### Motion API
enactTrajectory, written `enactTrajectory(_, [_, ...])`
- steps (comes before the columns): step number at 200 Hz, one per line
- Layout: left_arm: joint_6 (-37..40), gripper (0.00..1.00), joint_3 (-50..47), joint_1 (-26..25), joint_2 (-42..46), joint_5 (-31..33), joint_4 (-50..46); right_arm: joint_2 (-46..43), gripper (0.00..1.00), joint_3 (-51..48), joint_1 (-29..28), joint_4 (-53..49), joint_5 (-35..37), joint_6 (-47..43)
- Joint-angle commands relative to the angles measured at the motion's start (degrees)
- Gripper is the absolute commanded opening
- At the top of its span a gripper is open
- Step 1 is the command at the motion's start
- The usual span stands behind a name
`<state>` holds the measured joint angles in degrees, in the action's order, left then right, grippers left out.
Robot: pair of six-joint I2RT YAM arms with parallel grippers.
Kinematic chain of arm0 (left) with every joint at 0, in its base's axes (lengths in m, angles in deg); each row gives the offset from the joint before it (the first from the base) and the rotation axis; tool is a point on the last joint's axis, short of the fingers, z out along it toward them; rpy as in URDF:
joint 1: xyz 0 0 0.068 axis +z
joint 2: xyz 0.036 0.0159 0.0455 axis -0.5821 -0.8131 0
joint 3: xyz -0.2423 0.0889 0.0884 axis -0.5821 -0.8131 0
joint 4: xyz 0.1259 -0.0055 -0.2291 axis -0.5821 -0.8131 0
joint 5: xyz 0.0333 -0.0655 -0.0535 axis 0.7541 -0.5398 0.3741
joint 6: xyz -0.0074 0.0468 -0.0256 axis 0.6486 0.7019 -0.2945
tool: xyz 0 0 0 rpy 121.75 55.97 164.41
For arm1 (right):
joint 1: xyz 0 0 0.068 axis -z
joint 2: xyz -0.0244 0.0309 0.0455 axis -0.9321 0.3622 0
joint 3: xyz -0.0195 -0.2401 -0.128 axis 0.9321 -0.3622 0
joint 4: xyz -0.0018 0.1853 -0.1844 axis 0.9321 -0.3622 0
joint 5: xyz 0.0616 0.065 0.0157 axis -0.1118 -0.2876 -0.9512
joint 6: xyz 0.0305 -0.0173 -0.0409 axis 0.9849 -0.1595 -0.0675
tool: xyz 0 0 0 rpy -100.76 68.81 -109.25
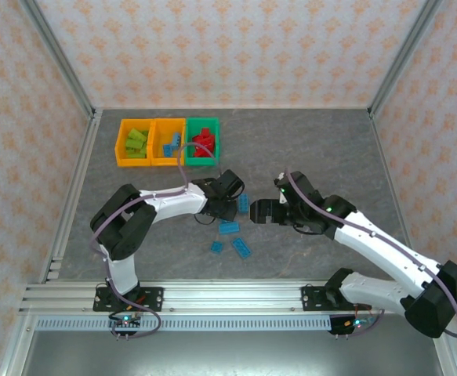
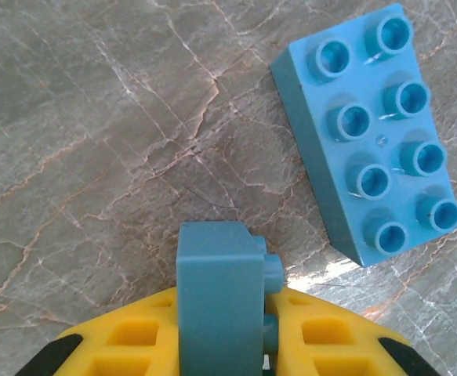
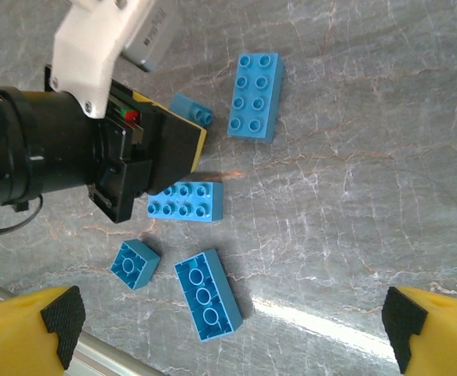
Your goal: Sort the legos into containers by color
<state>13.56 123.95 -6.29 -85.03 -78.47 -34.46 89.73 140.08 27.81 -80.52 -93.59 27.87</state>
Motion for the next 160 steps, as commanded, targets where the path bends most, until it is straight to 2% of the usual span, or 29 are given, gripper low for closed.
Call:
enactTrajectory(1, [-0.3, 0.19, -1.3, 1.9, 5.9, 2.9, 0.0, 0.4, 0.99, 0.9, 0.0, -1.4, -1.3, 1.1])
enactTrajectory(33, [0.9, 0.19, -2.3, 8.5, 15.2, 4.1, -1.9, 0.3, 0.99, 1.2, 0.0, -0.8, -1.2, 1.3])
enactTrajectory(49, [2.3, 0.19, -0.9, 14.3, 18.0, 4.6, -3.7, 0.4, 0.99, 1.2, 0.0, -0.7, -1.1, 1.3])
enactTrajectory(70, [3.6, 0.19, 3.4, 23.3, 17.9, 2.1, -5.3, 0.4, 0.99, 0.9, 0.0, -0.2, -0.6, 1.9])
enactTrajectory(98, [4.6, 0.19, 13.3, 31.6, 10.6, 2.7, -6.1, 0.5, 0.99, 0.7, 0.0, 0.3, -0.1, 2.8])
enactTrajectory(130, [5.9, 0.20, 29.0, 35.4, -3.0, 5.3, -10.5, -0.5, 0.99, 1.5, 0.0, -1.8, 0.3, 3.1])
enactTrajectory(160, [7.7, 0.36, 43.5, 35.9, -12.9, 9.8, -15.9, -2.7, 0.99, 0.4, -0.1, -0.5, 0.2, 5.0])
